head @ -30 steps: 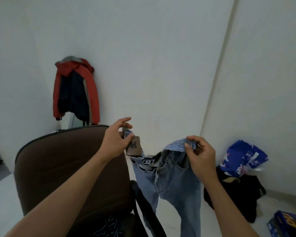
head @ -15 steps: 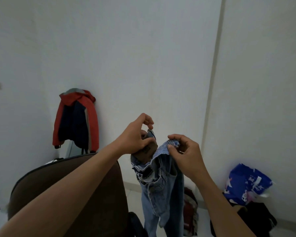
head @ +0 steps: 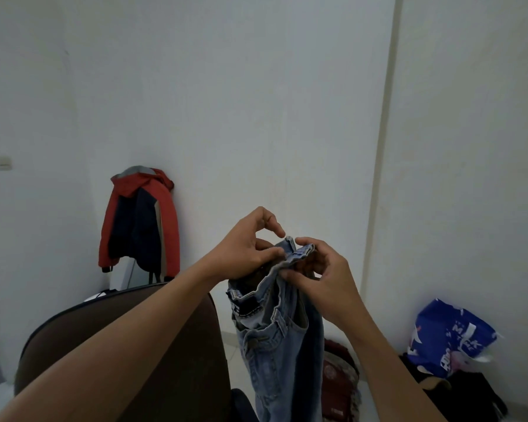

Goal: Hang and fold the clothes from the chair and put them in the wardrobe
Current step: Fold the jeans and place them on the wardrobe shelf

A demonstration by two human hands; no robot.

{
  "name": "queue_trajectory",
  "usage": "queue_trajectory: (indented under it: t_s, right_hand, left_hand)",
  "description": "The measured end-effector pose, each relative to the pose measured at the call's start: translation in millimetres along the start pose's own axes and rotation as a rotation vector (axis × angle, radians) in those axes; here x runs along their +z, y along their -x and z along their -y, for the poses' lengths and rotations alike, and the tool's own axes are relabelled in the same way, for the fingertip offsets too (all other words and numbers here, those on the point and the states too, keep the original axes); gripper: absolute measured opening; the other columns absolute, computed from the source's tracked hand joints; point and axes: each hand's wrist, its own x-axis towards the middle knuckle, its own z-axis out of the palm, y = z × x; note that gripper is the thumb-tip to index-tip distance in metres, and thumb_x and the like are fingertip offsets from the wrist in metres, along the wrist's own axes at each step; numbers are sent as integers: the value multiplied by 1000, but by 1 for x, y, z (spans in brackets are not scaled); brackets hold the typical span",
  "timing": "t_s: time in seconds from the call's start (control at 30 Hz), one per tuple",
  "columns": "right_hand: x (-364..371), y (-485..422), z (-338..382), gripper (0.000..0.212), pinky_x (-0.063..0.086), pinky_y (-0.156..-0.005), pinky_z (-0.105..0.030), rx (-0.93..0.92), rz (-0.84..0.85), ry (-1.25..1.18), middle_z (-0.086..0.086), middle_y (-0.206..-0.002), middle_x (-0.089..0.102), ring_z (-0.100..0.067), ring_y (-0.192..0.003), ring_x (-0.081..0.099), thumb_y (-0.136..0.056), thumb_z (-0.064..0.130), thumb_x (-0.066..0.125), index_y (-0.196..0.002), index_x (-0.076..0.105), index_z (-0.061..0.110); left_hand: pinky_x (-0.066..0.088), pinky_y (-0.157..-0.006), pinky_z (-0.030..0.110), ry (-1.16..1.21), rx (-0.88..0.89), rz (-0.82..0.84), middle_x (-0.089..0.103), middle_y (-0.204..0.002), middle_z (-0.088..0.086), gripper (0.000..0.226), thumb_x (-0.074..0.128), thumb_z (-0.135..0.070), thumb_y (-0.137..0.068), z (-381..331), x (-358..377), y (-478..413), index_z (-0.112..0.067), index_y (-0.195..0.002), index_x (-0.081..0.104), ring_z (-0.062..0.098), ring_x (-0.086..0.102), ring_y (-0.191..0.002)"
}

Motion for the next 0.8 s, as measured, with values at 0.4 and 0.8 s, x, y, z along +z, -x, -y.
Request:
queue_trajectory:
  t_s: [0.4, 0.8]
  right_hand:
    - [3, 4, 14, 38, 60, -64, -41, -145, -217, 47, -1, -100, 57, -16, -72, 66, -79, 21, 84, -97, 52, 28]
    - [-7, 2, 21, 16, 55, -79, -28, -192, -59, 31, 2, -85, 69, -16, -85, 68, -69, 11, 88, -73, 72, 13]
  left_hand:
    - [58, -66, 40, 42, -28, 179, 48, -134, 6, 48, 66, 11, -85, -37, -7, 4, -22, -109, 42, 34, 72, -81]
    - [55, -70, 32, 4, -5, 188, 53, -126, 5, 46, 63, 18, -83, -61, -17, 10, -14, -104, 37, 24, 72, -90]
